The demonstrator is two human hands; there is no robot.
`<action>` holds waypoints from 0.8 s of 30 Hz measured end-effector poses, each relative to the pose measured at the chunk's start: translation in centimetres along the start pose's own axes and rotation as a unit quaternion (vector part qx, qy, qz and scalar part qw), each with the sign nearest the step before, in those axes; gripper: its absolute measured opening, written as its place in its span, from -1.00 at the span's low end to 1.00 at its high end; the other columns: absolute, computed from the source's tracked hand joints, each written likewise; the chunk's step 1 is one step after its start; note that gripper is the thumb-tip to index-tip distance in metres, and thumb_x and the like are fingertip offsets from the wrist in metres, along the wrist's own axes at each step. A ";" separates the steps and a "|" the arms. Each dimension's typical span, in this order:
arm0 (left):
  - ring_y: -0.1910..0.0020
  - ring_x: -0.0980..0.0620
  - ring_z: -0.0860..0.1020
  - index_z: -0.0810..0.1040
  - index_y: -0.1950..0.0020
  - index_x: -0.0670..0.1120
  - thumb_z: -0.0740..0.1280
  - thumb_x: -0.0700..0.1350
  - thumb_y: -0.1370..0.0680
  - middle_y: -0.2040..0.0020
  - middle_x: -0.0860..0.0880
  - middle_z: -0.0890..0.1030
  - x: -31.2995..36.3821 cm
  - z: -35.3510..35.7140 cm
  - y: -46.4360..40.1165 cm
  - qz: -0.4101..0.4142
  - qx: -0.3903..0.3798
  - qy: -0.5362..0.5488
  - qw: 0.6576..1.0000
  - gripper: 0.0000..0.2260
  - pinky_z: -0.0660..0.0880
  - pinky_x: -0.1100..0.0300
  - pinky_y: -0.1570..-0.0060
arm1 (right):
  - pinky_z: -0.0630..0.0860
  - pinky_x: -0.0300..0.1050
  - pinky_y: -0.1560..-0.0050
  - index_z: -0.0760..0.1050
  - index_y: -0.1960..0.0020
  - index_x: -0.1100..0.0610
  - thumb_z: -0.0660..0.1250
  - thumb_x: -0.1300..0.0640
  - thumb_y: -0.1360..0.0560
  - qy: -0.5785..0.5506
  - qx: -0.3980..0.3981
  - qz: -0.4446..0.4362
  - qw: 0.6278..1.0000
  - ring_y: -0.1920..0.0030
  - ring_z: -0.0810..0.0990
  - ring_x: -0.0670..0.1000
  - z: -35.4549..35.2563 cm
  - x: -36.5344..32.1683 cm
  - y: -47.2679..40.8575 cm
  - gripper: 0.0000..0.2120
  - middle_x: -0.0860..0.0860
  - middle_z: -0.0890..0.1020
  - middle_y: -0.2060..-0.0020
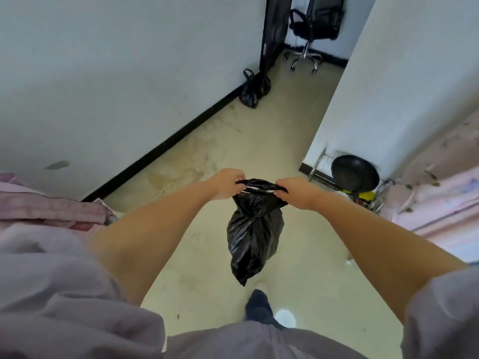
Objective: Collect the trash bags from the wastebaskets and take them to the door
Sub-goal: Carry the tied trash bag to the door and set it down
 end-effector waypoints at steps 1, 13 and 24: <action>-0.14 -0.12 0.47 0.50 -0.15 -0.23 0.20 -0.12 -0.61 -0.13 -0.17 0.54 -0.4 -1.0 -2.3 -0.006 -0.001 0.003 1.000 -0.77 0.27 0.22 0.05 | 0.27 -0.12 0.14 0.32 0.10 0.12 0.09 0.07 -0.63 0.002 -0.006 -0.008 1.000 0.15 0.41 0.06 -1.1 1.1 -2.2 -0.82 0.02 0.44 0.23; -0.15 -0.08 0.47 0.49 -0.18 -0.19 0.17 -0.08 -0.63 -0.15 -0.11 0.53 -8.6 -12.8 -27.2 -0.064 0.009 0.002 0.998 -0.76 0.29 0.21 0.01 | 0.27 -0.10 0.11 0.31 0.09 0.12 0.07 0.07 -0.64 0.021 -0.046 -0.058 0.997 0.14 0.39 0.06 -13.7 10.9 -29.1 -0.82 -0.07 0.35 0.31; -0.11 -0.09 0.47 0.48 -0.20 -0.21 0.17 -0.11 -0.63 -0.17 -0.15 0.53 -14.7 -23.7 -49.7 -0.056 -0.019 0.004 0.998 -0.76 0.31 0.20 0.03 | 0.28 -0.08 0.15 0.31 0.12 0.12 0.10 0.06 -0.63 -0.003 -0.023 -0.039 0.999 0.16 0.40 0.09 -23.7 20.0 -50.6 -0.81 -0.07 0.36 0.33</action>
Point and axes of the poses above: each hand's wrist, its own y-axis away from the middle knuckle, its own z-axis out of the palm, x = y × z, the point moved 8 cm from there along -y, towards the middle knuckle
